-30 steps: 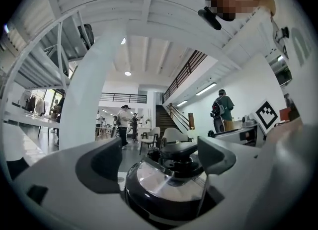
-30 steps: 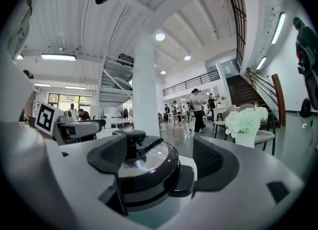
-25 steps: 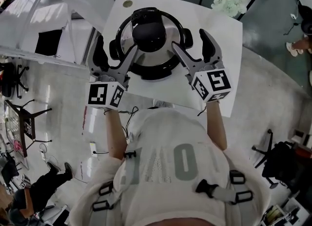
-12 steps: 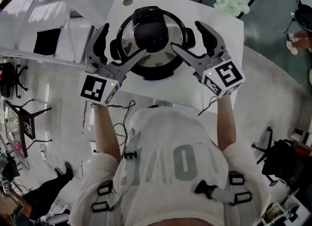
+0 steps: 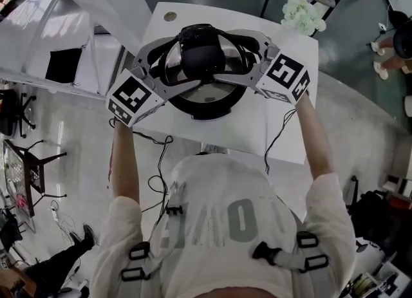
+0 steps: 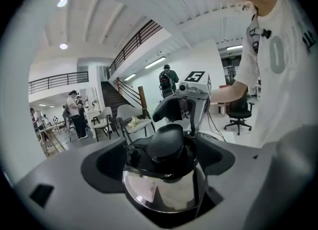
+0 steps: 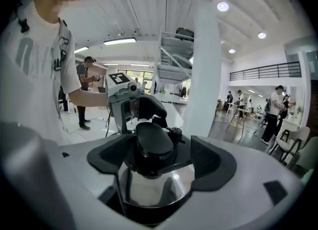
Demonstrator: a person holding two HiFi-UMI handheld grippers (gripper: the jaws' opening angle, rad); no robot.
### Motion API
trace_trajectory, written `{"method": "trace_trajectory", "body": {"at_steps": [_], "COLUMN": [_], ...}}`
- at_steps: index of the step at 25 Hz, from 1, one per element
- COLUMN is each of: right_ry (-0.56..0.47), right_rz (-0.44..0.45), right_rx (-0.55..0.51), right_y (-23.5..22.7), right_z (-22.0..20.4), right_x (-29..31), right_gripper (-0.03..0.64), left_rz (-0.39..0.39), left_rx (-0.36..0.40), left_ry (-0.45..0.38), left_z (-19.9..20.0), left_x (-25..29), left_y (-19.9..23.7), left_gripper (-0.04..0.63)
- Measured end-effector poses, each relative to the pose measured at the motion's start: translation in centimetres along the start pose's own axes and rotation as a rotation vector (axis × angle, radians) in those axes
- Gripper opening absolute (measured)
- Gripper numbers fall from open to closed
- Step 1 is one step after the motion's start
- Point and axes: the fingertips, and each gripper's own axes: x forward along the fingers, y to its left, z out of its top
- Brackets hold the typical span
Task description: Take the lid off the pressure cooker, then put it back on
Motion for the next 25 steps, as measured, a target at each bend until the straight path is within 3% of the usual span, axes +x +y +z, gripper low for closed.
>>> {"method": "trace_trajectory", "body": {"at_steps": [10, 14, 19, 25], "right_ry": [0.035, 0.061, 0.084, 0.090], "right_rz": [0.145, 0.167, 0.204, 0.220], "right_rx": [0.031, 0.013, -0.009, -0.009], "right_y": [0.9, 0.8, 1.2, 1.3], "right_z": [-0.8, -1.0, -1.1, -1.1], "right_x": [2.6, 3.0, 3.1, 3.1], "right_gripper": [0.397, 0.338, 0.295, 0.288], "left_rz": [-0.098, -0.130, -0.162, -0.191], "left_rx": [-0.080, -0.098, -0.087, -0.076], "left_ry": [0.073, 0.061, 0.061, 0.080], "left_z": [-1.9, -1.8, -1.8, -1.9], "left_x": [0.8, 0.8, 0.8, 0.8], "left_y": [0.3, -0.1, -0.7, -0.8], "left_gripper": [0.345, 0.312, 0.274, 0.258]}}
